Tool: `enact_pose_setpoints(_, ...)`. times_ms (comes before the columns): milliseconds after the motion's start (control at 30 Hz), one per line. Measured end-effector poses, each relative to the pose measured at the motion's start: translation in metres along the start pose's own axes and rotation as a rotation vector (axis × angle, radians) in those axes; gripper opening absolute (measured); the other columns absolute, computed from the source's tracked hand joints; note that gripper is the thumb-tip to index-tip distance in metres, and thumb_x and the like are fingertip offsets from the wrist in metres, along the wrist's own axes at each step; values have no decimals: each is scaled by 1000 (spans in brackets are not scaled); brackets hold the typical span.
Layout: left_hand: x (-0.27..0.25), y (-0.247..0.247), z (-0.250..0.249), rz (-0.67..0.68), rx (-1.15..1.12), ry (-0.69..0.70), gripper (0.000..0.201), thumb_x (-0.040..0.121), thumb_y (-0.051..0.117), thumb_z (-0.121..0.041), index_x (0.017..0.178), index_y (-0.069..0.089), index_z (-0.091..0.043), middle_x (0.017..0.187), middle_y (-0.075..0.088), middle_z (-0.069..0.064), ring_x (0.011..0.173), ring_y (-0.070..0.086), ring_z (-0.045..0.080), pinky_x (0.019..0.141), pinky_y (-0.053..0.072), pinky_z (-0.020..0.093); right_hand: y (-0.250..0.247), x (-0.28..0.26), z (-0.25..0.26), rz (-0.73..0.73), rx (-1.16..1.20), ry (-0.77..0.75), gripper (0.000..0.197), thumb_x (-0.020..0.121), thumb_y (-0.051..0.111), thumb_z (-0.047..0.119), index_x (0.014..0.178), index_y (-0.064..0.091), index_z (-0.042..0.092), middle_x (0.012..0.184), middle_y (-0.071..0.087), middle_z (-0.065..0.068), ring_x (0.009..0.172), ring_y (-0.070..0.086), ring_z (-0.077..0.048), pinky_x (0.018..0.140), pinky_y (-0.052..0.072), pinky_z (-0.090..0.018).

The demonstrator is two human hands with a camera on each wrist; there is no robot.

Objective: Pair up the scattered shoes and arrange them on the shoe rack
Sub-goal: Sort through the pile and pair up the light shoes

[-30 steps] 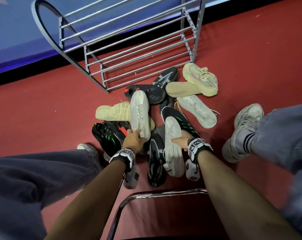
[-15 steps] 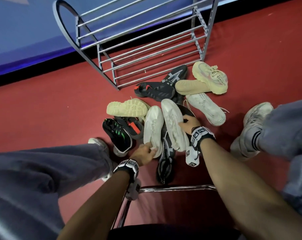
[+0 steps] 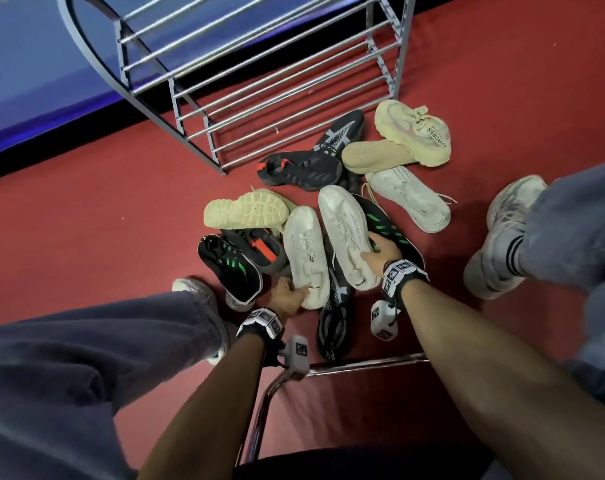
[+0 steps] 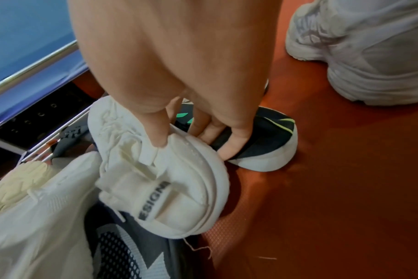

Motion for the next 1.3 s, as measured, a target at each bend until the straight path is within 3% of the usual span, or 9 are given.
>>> enact_pose_setpoints(67,-7,4,-15,31,-126,12,33,92,71,-26,110,47,-12,96,65,13,62,61,18,48,50,24,-6,-2,-2,-21,98,13,52,87,66,9,137,59,22,122,66,4,106,62,-15,88,48,-18)
enact_pose_setpoints(133,-8,6,-27,31,-223,54,24,97,66,-21,106,45,-12,97,61,13,66,61,18,40,47,20,-13,-4,-3,-26,198,34,45,92,64,6,135,62,18,115,66,5,101,63,-15,70,48,-5)
enact_pose_setpoints(233,-12,20,-42,66,-337,125,20,100,62,-16,106,43,-11,112,57,9,94,65,22,53,59,23,-25,-2,-5,-93,266,35,38,95,61,6,131,65,17,107,70,0,86,66,-15,59,46,-2)
enact_pose_setpoints(400,-17,41,-46,58,-323,71,21,97,62,-9,113,49,-7,113,61,11,88,69,25,60,64,34,-41,-7,-3,-223,153,-64,35,95,55,11,126,68,22,76,64,12,64,54,-10,65,48,-23)
enact_pose_setpoints(567,-20,56,-32,117,-289,20,40,96,61,-1,134,49,-5,130,61,14,105,66,34,55,62,31,-35,-20,-6,-271,33,-78,34,97,51,15,125,67,27,93,68,0,84,61,-21,80,51,-31)
enact_pose_setpoints(733,-31,59,-30,154,-192,78,27,97,58,5,122,59,-3,108,66,17,74,67,27,46,56,21,-29,-31,1,-348,-106,-153,37,95,52,12,127,63,27,105,72,-12,95,65,-33,83,52,-34)
enact_pose_setpoints(900,-20,53,-17,97,-193,112,33,89,74,-16,117,59,-27,120,71,9,107,71,30,92,58,53,-21,-24,-5,-313,-145,-195,45,96,58,19,140,57,22,115,72,-14,106,66,-34,91,51,-33)
enact_pose_setpoints(1133,-29,25,-41,-66,-121,149,35,93,69,-16,127,63,-14,114,73,5,100,71,22,88,61,42,-17,-20,-18,-281,-71,-114,41,97,56,19,137,60,25,113,72,-9,104,66,-29,90,49,-28)
enact_pose_setpoints(1300,-20,27,-29,-85,5,95,43,83,72,-30,124,68,-18,111,76,3,100,72,24,90,59,41,-15,-19,-26,-304,-295,91,34,93,62,37,107,58,7,99,68,-18,92,67,-36,75,51,-37)
Point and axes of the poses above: each hand's wrist, its own x-axis towards the middle knuckle, its own y-axis out of the palm, z = x × y, the point moved 9 cm from there along x, towards the middle knuckle
